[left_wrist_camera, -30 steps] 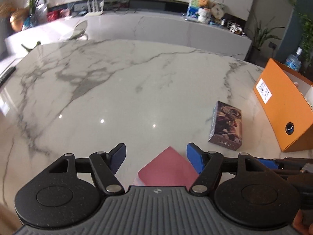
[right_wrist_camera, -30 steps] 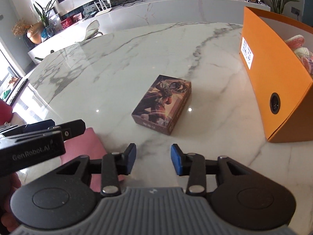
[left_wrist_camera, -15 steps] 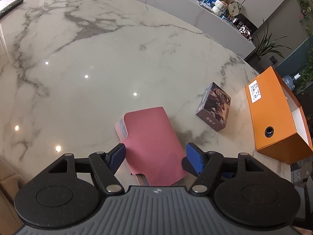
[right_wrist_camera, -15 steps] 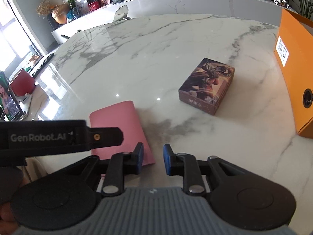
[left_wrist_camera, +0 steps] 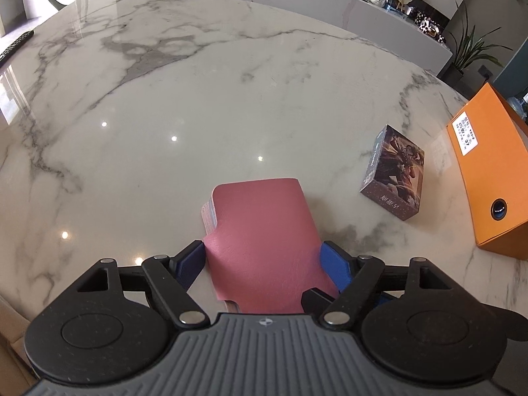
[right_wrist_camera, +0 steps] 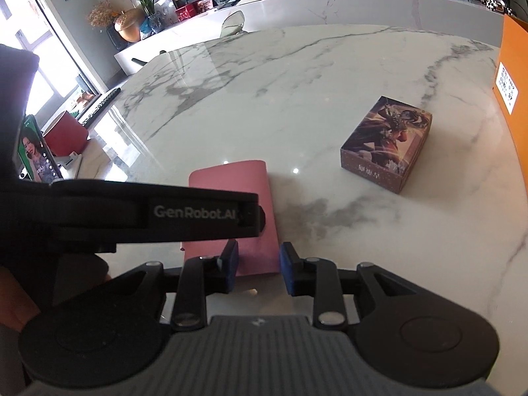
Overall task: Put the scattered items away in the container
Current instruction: 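Lift the pink wallet with the left tool and reposition the right tool, then grasp the anime card box with the right tool while the left tool holds the wallet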
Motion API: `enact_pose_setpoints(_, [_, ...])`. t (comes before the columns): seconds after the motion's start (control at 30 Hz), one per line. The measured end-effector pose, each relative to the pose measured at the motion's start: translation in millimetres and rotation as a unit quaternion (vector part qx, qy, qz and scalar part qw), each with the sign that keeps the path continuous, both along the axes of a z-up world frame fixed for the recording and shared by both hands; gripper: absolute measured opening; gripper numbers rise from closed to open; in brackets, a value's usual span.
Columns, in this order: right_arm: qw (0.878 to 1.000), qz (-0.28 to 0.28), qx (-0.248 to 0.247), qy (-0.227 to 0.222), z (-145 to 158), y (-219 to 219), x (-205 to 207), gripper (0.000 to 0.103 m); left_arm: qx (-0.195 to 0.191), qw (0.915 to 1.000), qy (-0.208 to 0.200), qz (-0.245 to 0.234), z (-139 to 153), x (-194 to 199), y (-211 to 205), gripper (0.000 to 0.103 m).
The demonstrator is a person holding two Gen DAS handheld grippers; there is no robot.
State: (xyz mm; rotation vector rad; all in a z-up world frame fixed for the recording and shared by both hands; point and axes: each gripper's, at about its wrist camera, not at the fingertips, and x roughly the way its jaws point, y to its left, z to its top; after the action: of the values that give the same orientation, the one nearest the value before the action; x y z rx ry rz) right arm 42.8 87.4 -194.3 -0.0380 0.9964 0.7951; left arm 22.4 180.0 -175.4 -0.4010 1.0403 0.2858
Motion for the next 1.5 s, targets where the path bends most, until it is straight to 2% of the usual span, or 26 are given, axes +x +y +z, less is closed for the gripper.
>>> enact_pose_setpoints(0.13, [1.000, 0.001, 0.017, 0.019, -3.6, -0.2, 6.6, 0.032, 0.012, 0.9998, 0.001, -0.015, -0.5, 11.2, 0.1, 0.090])
enact_pose_setpoints(0.27, [1.000, -0.010, -0.011, -0.006, 0.2, 1.4, 12.7, 0.032, 0.015, 0.9997, -0.012, -0.017, 0.0, 16.5, 3.7, 0.085])
enact_pose_setpoints(0.33, [0.999, -0.030, -0.037, -0.020, 0.6, -0.5, 18.8, 0.032, 0.016, 0.9995, -0.021, -0.017, 0.6, 19.8, 6.9, 0.083])
enact_pose_setpoints(0.4, [0.997, -0.054, -0.046, -0.024, 0.3, -5.3, 26.6, 0.033, 0.017, 0.9993, -0.030, -0.016, 2.1, 23.8, 10.6, 0.077])
enact_pose_setpoints(0.53, [0.991, -0.102, -0.070, -0.050, 6.0, -9.2, 37.8, 0.034, 0.013, 0.9990, -0.041, -0.013, 2.9, 35.9, 20.7, 0.072])
enact_pose_setpoints(0.6, [0.986, -0.124, -0.079, -0.079, 14.3, -7.6, 39.1, 0.041, 0.011, 0.9988, -0.048, -0.010, 1.8, 40.9, 25.6, 0.070])
enact_pose_setpoints(0.73, [0.973, -0.164, -0.088, -0.137, 29.4, -0.4, 44.4, 0.078, 0.011, 0.9978, -0.064, -0.017, -1.6, 46.8, 29.9, 0.070])
enact_pose_setpoints(0.77, [0.971, -0.166, -0.088, -0.144, 30.4, 1.8, 48.3, 0.082, 0.014, 0.9973, -0.069, -0.021, -2.3, 47.4, 29.9, 0.070])
enact_pose_setpoints(0.9, [0.965, -0.180, -0.111, -0.154, 24.5, 13.6, 69.6, 0.082, 0.016, 0.9959, -0.082, -0.033, -5.4, 47.7, 33.7, 0.078])
enact_pose_setpoints(1.03, [0.965, -0.201, -0.108, -0.128, 14.2, 14.1, 90.5, 0.083, 0.014, 0.9949, -0.091, -0.040, -8.4, 46.8, 36.7, 0.084])
enact_pose_setpoints(1.27, [0.966, -0.207, -0.115, -0.102, -0.1, 18.8, 99.8, 0.082, 0.055, 0.9910, -0.096, -0.075, -5.5, 44.3, 23.8, 0.086])
enact_pose_setpoints(1.43, [0.970, -0.189, -0.112, -0.105, -1.1, 15.7, 92.2, 0.067, 0.097, 0.9854, -0.095, -0.103, -1.8, 36.9, 6.7, 0.086])
enact_pose_setpoints(1.5, [0.971, -0.181, -0.114, -0.105, -0.8, 11.0, 87.8, 0.067, 0.114, 0.9817, -0.100, -0.116, 0.2, 32.2, -1.4, 0.087])
